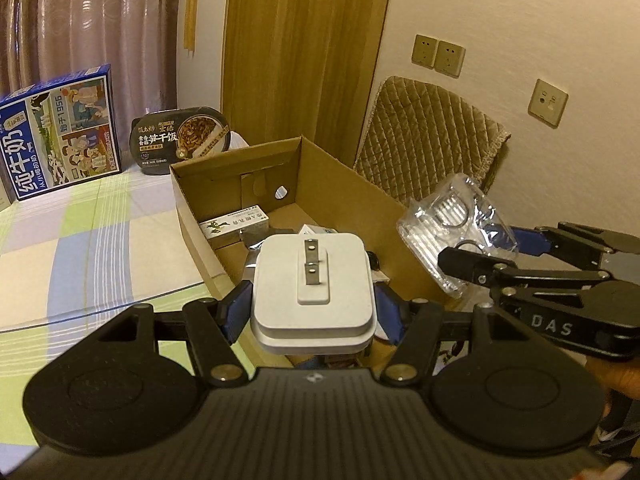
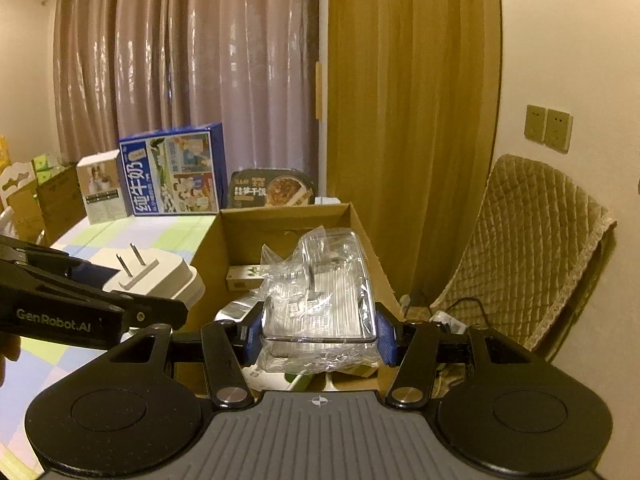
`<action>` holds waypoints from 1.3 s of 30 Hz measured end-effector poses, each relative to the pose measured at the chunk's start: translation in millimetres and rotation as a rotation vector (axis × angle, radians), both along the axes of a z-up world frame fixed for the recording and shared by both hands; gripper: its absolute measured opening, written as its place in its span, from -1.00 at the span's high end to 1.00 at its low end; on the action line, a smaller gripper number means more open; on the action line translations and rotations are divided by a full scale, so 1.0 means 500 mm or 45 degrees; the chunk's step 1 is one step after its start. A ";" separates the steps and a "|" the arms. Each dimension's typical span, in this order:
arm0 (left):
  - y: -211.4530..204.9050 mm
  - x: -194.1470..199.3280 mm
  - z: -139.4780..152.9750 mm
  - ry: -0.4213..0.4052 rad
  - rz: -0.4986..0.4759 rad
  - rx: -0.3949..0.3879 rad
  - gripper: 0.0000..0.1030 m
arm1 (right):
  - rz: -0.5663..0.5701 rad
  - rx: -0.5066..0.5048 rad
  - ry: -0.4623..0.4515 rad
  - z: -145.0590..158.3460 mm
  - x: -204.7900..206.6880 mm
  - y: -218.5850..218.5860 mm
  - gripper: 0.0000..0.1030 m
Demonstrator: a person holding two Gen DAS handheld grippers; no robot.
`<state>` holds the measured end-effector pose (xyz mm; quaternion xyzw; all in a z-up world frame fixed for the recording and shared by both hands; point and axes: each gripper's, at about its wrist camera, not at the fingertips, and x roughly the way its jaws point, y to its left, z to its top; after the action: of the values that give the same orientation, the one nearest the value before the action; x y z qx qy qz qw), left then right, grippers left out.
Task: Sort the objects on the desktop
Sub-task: 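Lift the adapter and wrapped rack and carry them over the cardboard box, then open both tools to drop the adapter and wrapped rack into the box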
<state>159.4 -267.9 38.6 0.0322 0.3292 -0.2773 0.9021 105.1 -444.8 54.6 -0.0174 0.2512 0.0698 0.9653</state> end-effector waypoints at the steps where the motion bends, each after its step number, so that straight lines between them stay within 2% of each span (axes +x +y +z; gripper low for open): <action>1: -0.002 0.004 -0.001 0.005 0.004 -0.003 -0.17 | -0.001 -0.006 0.010 -0.001 0.008 -0.002 0.00; 12: -0.016 0.047 -0.015 0.077 0.093 -0.005 -0.17 | 0.000 -0.058 0.096 -0.014 0.075 -0.012 0.00; 25: -0.032 0.094 -0.024 0.156 0.172 -0.027 -0.17 | 0.017 -0.069 0.128 -0.018 0.126 -0.022 0.00; 39: -0.056 0.162 -0.034 0.171 0.204 0.012 -0.17 | 0.034 -0.089 0.151 -0.010 0.207 -0.019 0.00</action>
<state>240.3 -295.7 21.6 -0.0087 0.3918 -0.2044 0.8970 208.8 -454.3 49.8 -0.0502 0.3100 0.0746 0.9465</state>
